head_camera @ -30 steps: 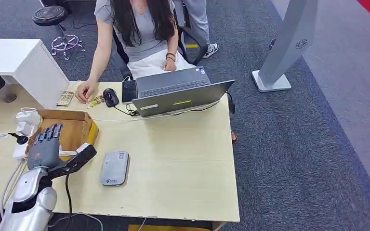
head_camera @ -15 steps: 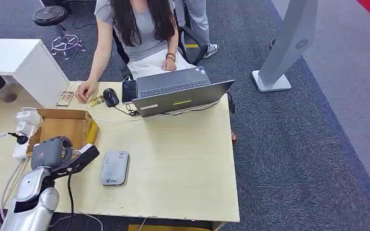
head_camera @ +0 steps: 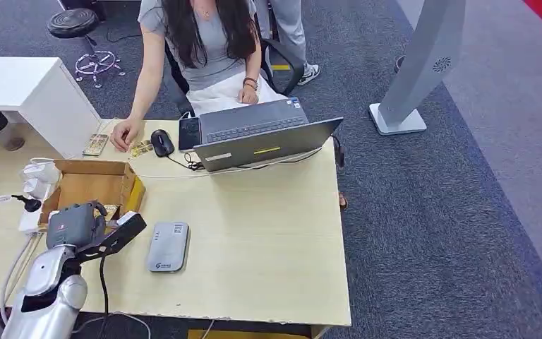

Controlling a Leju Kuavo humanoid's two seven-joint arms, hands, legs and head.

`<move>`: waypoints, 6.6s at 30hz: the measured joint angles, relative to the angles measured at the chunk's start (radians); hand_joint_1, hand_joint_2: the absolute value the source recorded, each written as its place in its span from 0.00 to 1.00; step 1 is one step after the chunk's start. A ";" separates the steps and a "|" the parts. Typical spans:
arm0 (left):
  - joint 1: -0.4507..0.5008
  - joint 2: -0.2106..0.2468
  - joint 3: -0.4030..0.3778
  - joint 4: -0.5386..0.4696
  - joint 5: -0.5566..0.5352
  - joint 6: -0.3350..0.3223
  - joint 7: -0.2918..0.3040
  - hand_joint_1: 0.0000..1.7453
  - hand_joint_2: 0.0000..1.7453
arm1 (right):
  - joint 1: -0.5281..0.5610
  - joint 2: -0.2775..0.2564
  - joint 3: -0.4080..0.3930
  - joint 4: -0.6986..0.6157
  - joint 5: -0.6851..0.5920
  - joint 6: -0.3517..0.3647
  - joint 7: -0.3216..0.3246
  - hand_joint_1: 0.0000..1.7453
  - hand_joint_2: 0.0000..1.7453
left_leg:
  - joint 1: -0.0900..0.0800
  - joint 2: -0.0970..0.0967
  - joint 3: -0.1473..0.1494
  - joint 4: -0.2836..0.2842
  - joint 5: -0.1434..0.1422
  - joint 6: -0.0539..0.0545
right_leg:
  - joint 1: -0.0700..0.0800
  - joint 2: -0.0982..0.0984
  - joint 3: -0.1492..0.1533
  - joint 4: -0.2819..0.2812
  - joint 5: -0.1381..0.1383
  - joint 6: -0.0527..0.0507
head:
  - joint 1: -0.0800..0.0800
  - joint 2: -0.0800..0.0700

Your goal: Pass the card to the sensor for recognition and then transmit it.

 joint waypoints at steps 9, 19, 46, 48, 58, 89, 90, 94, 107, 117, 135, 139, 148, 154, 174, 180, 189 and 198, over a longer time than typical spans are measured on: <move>-0.002 0.005 -0.002 0.011 0.017 -0.019 0.006 1.00 1.00 | 0.000 0.000 -0.003 0.000 0.014 0.002 0.000 0.00 0.00 | 0.000 0.000 0.000 0.000 0.000 0.000 | 0.000 0.000 0.000 0.000 0.000 0.000 | 0.000 0.000; -0.006 0.006 -0.003 0.012 0.031 -0.005 -0.001 1.00 1.00 | 0.000 -0.001 -0.004 0.000 0.017 0.002 0.000 0.00 0.00 | 0.000 0.000 0.000 0.000 0.000 0.000 | 0.000 0.000 0.000 0.000 0.000 0.000 | 0.000 0.000; 0.139 0.027 -0.207 -0.372 0.022 0.076 -0.088 0.00 1.00 | 0.001 0.000 -0.077 0.000 0.006 -0.008 -0.014 0.00 0.00 | 0.000 0.000 0.000 0.000 0.000 0.000 | 0.000 0.000 0.000 0.000 0.000 0.000 | 0.000 0.000; 0.142 0.030 -0.211 -0.377 0.023 0.076 -0.089 0.00 1.00 | 0.001 0.000 -0.077 0.000 0.006 -0.008 -0.014 0.00 0.00 | 0.000 0.000 0.000 0.000 0.000 0.000 | 0.000 0.000 0.000 0.000 0.000 0.000 | 0.000 0.000; 0.145 0.035 -0.213 -0.385 0.023 0.080 -0.088 0.00 1.00 | 0.001 0.000 -0.078 0.000 0.006 -0.008 -0.016 0.00 0.00 | 0.000 0.000 0.000 0.000 0.000 0.000 | 0.000 0.000 0.000 0.000 0.000 0.000 | 0.000 0.000; 0.144 0.101 -0.199 -0.344 0.018 -0.002 0.021 0.00 1.00 | 0.000 0.000 -0.094 0.000 0.037 0.000 -0.016 0.00 1.00 | 0.000 0.000 0.000 0.000 0.000 0.000 | 0.000 0.000 0.000 0.000 0.000 0.000 | 0.000 0.000; 0.142 0.102 -0.189 -0.337 0.020 -0.003 0.021 0.00 1.00 | 0.000 0.000 -0.094 0.000 0.040 0.000 -0.016 0.00 1.00 | 0.000 0.000 0.000 0.000 0.000 0.000 | 0.000 0.000 0.000 0.000 0.000 0.000 | 0.000 0.000; 0.137 0.101 -0.150 -0.302 0.035 -0.004 0.009 0.00 1.00 | -0.001 0.000 -0.097 -0.002 0.047 0.001 -0.016 0.00 1.00 | 0.000 0.000 0.000 0.000 0.000 0.000 | 0.000 0.000 0.000 0.000 0.000 0.000 | 0.000 0.000; 0.138 0.098 -0.134 -0.270 0.037 -0.004 -0.001 0.00 1.00 | -0.003 0.000 -0.103 -0.011 0.047 0.000 -0.016 0.00 1.00 | 0.000 0.000 0.000 0.000 0.000 0.000 | 0.000 0.000 0.000 0.000 0.000 0.000 | 0.000 0.000; 0.147 0.099 -0.124 -0.266 0.046 -0.008 -0.002 0.00 1.00 | -0.003 0.000 -0.103 -0.012 0.047 0.001 -0.016 0.00 1.00 | 0.000 0.000 0.000 0.000 0.000 0.000 | 0.000 0.000 0.000 0.000 0.000 0.000 | 0.000 0.000; 0.160 0.101 -0.109 -0.262 0.048 -0.008 -0.002 0.00 1.00 | -0.003 0.000 -0.109 -0.012 0.050 0.001 -0.016 0.00 1.00 | 0.000 0.000 0.000 0.000 0.000 0.000 | 0.000 0.000 0.001 0.000 0.000 0.000 | 0.000 0.000; 0.160 0.101 -0.105 -0.260 0.048 -0.008 -0.002 0.00 1.00 | -0.003 0.000 -0.111 -0.012 0.055 0.002 -0.016 0.00 1.00 | 0.000 0.000 0.000 0.000 0.000 0.000 | 0.000 0.000 0.001 0.000 0.000 0.000 | 0.000 0.000; 0.159 0.101 -0.075 -0.249 0.051 -0.009 0.012 0.00 1.00 | -0.003 0.000 -0.114 -0.012 0.068 0.006 -0.016 0.00 1.00 | 0.000 0.000 0.000 0.000 0.000 0.000 | 0.000 0.000 0.000 0.000 0.000 0.000 | 0.000 0.000; 0.106 0.109 -0.004 -0.159 0.058 -0.005 0.016 0.00 1.00 | -0.004 -0.003 -0.114 -0.013 0.097 0.015 -0.016 0.00 1.00 | 0.000 0.000 0.000 0.000 0.000 0.000 | 0.000 0.000 0.001 0.000 0.000 0.000 | -0.002 0.000; 0.070 0.107 0.010 -0.072 0.053 -0.006 0.016 0.00 1.00 | -0.003 -0.003 -0.114 -0.014 0.105 0.017 -0.013 0.00 1.00 | 0.000 0.000 0.000 0.000 0.000 0.000 | 0.000 0.000 0.000 0.000 0.000 0.000 | -0.001 0.000; 0.064 0.105 0.010 -0.061 0.045 -0.006 0.016 0.00 1.00 | -0.003 -0.003 -0.114 -0.014 0.110 0.017 -0.013 0.00 1.00 | 0.000 0.000 0.000 0.000 0.000 0.000 | 0.000 0.000 0.001 0.000 0.000 0.000 | -0.001 0.000; 0.053 0.089 0.010 -0.041 0.033 -0.006 0.004 0.00 1.00 | -0.003 -0.003 -0.114 -0.014 0.113 0.017 -0.010 0.00 1.00 | 0.000 0.000 0.000 0.000 0.000 0.000 | 0.000 0.000 0.001 0.000 0.000 0.000 | -0.001 0.000; 0.044 0.072 0.010 -0.031 0.022 -0.006 0.003 0.00 1.00 | -0.003 -0.003 -0.115 -0.014 0.117 0.017 -0.010 0.00 1.00 | 0.000 0.000 0.000 0.000 0.000 0.000 | 0.000 0.000 0.000 0.000 0.000 0.000 | -0.001 0.000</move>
